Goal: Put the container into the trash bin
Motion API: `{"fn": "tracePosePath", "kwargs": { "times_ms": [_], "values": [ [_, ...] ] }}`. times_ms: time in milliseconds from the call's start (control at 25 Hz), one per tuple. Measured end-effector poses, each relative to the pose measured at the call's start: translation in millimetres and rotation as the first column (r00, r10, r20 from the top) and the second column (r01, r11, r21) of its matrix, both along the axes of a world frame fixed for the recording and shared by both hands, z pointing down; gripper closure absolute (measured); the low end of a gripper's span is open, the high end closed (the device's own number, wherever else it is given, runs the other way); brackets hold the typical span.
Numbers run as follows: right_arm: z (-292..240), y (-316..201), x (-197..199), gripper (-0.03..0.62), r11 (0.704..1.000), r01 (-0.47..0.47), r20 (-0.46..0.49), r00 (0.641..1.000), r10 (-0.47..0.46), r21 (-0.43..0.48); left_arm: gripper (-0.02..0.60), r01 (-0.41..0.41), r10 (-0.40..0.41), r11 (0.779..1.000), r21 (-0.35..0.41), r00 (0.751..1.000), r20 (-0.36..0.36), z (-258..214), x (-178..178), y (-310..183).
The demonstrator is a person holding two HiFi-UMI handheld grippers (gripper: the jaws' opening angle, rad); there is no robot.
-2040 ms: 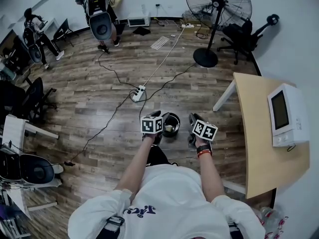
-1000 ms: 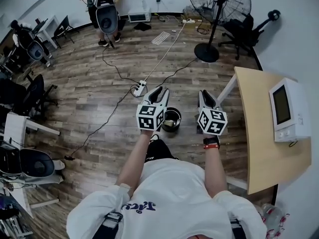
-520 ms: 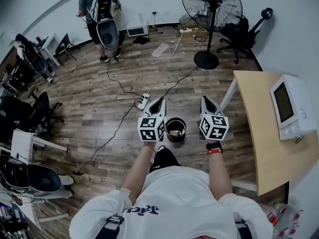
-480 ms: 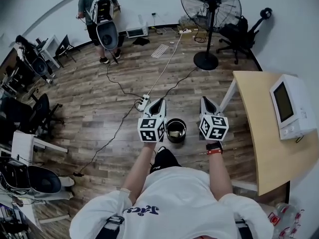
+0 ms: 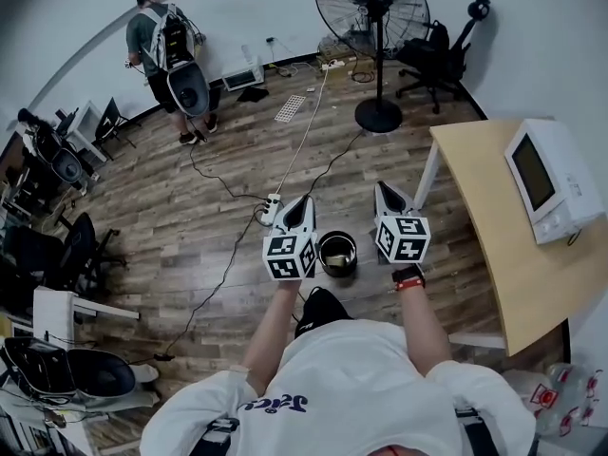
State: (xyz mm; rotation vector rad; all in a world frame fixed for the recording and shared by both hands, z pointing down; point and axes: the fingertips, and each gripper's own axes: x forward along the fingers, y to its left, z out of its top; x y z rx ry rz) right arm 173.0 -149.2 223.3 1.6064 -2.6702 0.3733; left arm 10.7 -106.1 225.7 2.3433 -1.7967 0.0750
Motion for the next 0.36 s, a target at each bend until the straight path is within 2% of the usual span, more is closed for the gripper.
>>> {"fn": "tracePosePath", "kwargs": {
  "times_ms": [120, 200, 280, 360],
  "values": [
    [6.9, -1.1, 6.8, 0.579, 1.0, -0.01, 0.001, 1.0, 0.01, -0.015, 0.555, -0.051, 0.05, 0.996, -0.076, 0.999, -0.016, 28.9, 18.9, 12.5],
    [11.6, -7.4, 14.1, 0.579, 1.0, -0.002, -0.008, 1.0, 0.002, -0.022, 0.555, -0.095, 0.092, 0.983, -0.154, 0.995, -0.028, 63.4, 40.4, 26.2],
    [15.5, -18.2, 19.5, 0.579, 1.0, 0.021, -0.021, 1.0, -0.021, -0.022, 0.555, -0.136, 0.132, 0.961, -0.242, 0.991, -0.034, 104.7, 60.7, 40.4],
    [18.8, -30.8, 23.5, 0.579, 0.999, 0.05, -0.038, 0.998, -0.05, -0.019, 0.555, -0.173, 0.172, 0.927, -0.331, 0.985, -0.033, 147.7, 78.6, 53.4]
  ]
}}
